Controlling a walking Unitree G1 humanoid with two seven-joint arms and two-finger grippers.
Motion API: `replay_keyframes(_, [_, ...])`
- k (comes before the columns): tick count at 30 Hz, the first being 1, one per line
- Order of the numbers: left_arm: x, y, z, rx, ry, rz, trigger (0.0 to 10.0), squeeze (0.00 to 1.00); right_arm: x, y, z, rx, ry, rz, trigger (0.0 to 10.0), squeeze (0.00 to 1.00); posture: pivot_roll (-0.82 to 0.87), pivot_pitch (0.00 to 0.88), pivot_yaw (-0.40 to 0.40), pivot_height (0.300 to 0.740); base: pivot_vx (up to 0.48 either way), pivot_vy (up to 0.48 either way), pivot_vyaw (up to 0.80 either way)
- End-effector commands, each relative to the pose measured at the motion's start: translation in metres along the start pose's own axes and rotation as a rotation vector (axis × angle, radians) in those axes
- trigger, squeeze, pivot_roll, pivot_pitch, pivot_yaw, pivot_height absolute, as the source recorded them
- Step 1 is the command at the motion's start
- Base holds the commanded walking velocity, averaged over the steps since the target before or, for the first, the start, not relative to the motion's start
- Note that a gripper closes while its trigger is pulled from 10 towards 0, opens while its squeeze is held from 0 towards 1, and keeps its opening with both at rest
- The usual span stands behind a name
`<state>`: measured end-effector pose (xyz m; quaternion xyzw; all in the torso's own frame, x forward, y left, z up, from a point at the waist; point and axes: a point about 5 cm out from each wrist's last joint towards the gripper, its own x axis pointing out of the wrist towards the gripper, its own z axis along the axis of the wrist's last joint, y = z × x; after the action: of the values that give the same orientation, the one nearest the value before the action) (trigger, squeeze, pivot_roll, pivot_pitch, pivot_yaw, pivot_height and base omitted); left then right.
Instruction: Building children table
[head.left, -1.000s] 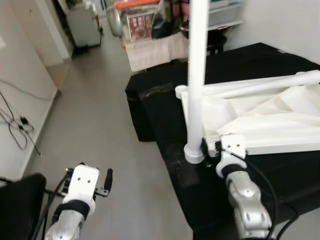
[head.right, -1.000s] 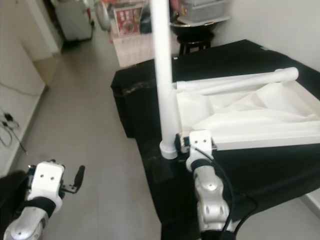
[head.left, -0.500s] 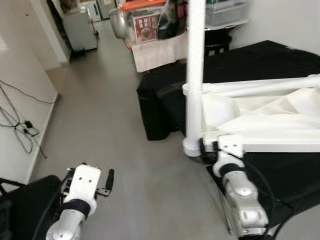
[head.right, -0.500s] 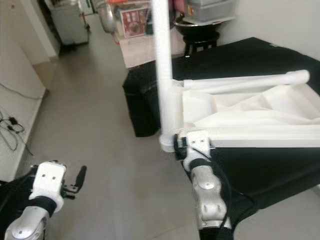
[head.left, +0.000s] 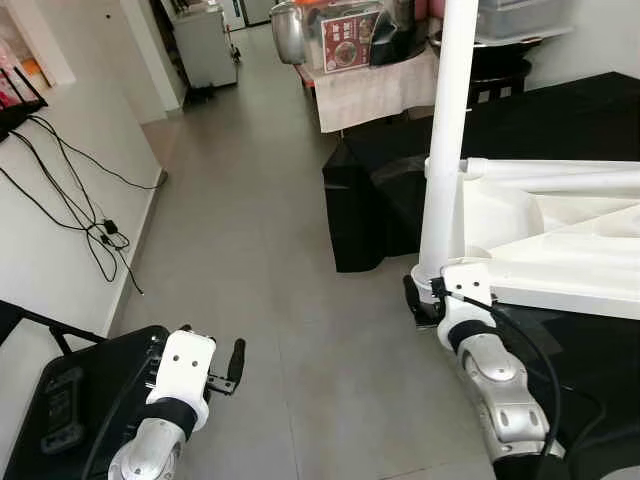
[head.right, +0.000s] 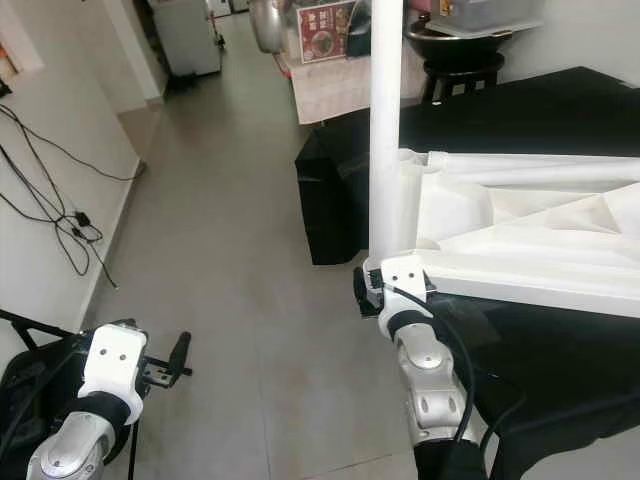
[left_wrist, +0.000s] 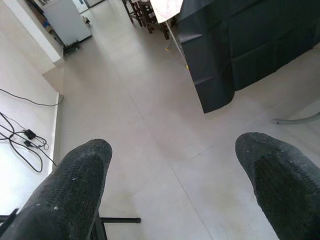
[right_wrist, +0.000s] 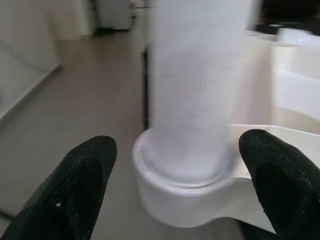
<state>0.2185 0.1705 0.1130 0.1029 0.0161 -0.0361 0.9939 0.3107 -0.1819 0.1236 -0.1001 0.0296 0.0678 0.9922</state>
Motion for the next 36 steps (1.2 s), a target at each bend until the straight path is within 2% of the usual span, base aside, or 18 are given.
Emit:
replay_keyframes(1, [-0.002, 0.000, -0.001, -0.002, 0.000, -0.004, 10.0, 0.00, -0.003, 0.016, 0.001, -0.009, -0.003, 0.122, 10.0, 0.00, -0.05, 0.056, 0.106, 0.740, 0.000, 0.000, 0.00])
replay_keyframes(7, [-0.002, -0.001, -0.002, -0.013, 0.000, -0.005, 10.0, 0.00, -0.005, 0.017, 0.005, -0.007, -0.020, 0.154, 10.0, 0.00, -0.07, 0.061, 0.100, 0.740, 0.000, 0.000, 0.00])
replay_keyframes(9, [-0.003, -0.001, -0.002, -0.015, 0.000, -0.006, 10.0, 0.00, -0.007, 0.018, 0.005, 0.011, -0.018, 0.189, 10.0, 0.00, -0.07, 0.061, 0.101, 0.740, 0.000, 0.000, 0.00])
replay_keyframes(11, [-0.003, -0.001, -0.002, -0.023, 0.001, -0.014, 10.0, 0.00, -0.017, 0.022, 0.006, 0.044, -0.027, 0.304, 10.0, 0.00, -0.07, 0.064, 0.106, 0.740, 0.000, 0.000, 0.00])
replay_keyframes(13, [-0.003, -0.001, -0.002, -0.025, 0.001, -0.017, 10.0, 0.00, -0.019, 0.023, 0.006, 0.051, -0.030, 0.331, 10.0, 0.00, -0.07, 0.064, 0.106, 0.740, 0.000, 0.000, 0.00])
replay_keyframes(15, [-0.004, 0.000, -0.002, -0.034, 0.001, -0.024, 10.0, 0.00, -0.038, 0.037, 0.011, 0.066, -0.036, 0.580, 10.0, 0.00, -0.08, 0.072, 0.115, 0.740, 0.000, 0.000, 0.00])
replay_keyframes(16, [-0.004, 0.000, -0.002, -0.034, 0.001, -0.024, 10.0, 0.00, -0.038, 0.037, 0.011, 0.066, -0.036, 0.580, 10.0, 0.00, -0.08, 0.072, 0.115, 0.740, 0.000, 0.000, 0.00])
replay_keyframes(17, [-0.004, 0.000, -0.003, -0.037, 0.000, -0.026, 10.0, 0.00, -0.046, 0.042, 0.014, 0.071, -0.036, 0.676, 10.0, 0.00, -0.08, 0.072, 0.115, 0.740, 0.000, 0.000, 0.00])
replay_keyframes(18, [-0.004, 0.000, -0.003, -0.037, 0.000, -0.026, 10.0, 0.00, -0.046, 0.042, 0.014, 0.071, -0.036, 0.676, 10.0, 0.00, -0.08, 0.072, 0.115, 0.740, 0.000, 0.000, 0.00])
replay_keyframes(19, [-0.004, 0.000, -0.003, -0.040, 0.000, -0.028, 10.0, 0.00, -0.056, 0.048, 0.019, 0.075, -0.050, 0.791, 10.0, 0.00, -0.08, 0.074, 0.114, 0.740, 0.000, 0.000, 0.00])
replay_keyframes(20, [-0.004, 0.000, -0.003, -0.040, 0.000, -0.028, 10.0, 0.00, -0.056, 0.048, 0.019, 0.075, -0.050, 0.791, 10.0, 0.00, -0.08, 0.074, 0.114, 0.740, 0.000, 0.000, 0.00])
replay_keyframes(22, [-0.005, 0.001, -0.003, -0.042, 0.000, -0.030, 10.0, 0.00, -0.062, 0.053, 0.023, 0.082, -0.060, 0.872, 10.0, 0.00, -0.08, 0.076, 0.115, 0.740, 0.000, 0.000, 0.00])
replay_keyframes(26, [-0.006, 0.002, -0.002, -0.040, 0.001, -0.031, 10.0, 0.00, -0.075, 0.077, 0.034, 0.127, -0.085, 1.093, 10.0, 0.00, -0.06, 0.075, 0.124, 0.740, 0.000, 0.000, 0.00])
replay_keyframes(31, [-0.006, 0.002, -0.002, -0.040, 0.002, -0.030, 10.0, 0.00, -0.077, 0.081, 0.036, 0.131, -0.087, 1.133, 10.0, 0.00, -0.06, 0.073, 0.126, 0.740, 0.000, 0.000, 0.00])
replay_keyframes(33, [-0.006, 0.003, -0.002, -0.038, 0.003, -0.033, 10.0, 0.00, -0.072, 0.086, 0.038, 0.105, -0.095, 1.129, 10.0, 0.00, -0.05, 0.068, 0.133, 0.740, 0.000, 0.000, 0.00])
replay_keyframes(34, [-0.006, 0.003, -0.002, -0.033, 0.005, -0.036, 10.0, 0.00, -0.058, 0.094, 0.040, 0.074, -0.102, 1.063, 10.0, 0.00, -0.03, 0.065, 0.135, 0.740, 0.000, 0.000, 0.00])
replay_keyframes(35, [-0.006, 0.003, -0.002, -0.033, 0.005, -0.036, 10.0, 0.00, -0.058, 0.094, 0.040, 0.074, -0.102, 1.063, 10.0, 0.00, -0.03, 0.065, 0.135, 0.740, 0.000, 0.000, 0.00])
replay_keyframes(36, [-0.006, 0.003, -0.002, -0.030, 0.006, -0.038, 10.0, 0.00, -0.048, 0.100, 0.043, 0.051, -0.107, 1.016, 10.0, 0.00, -0.02, 0.066, 0.132, 0.740, 0.000, 0.000, 0.00])
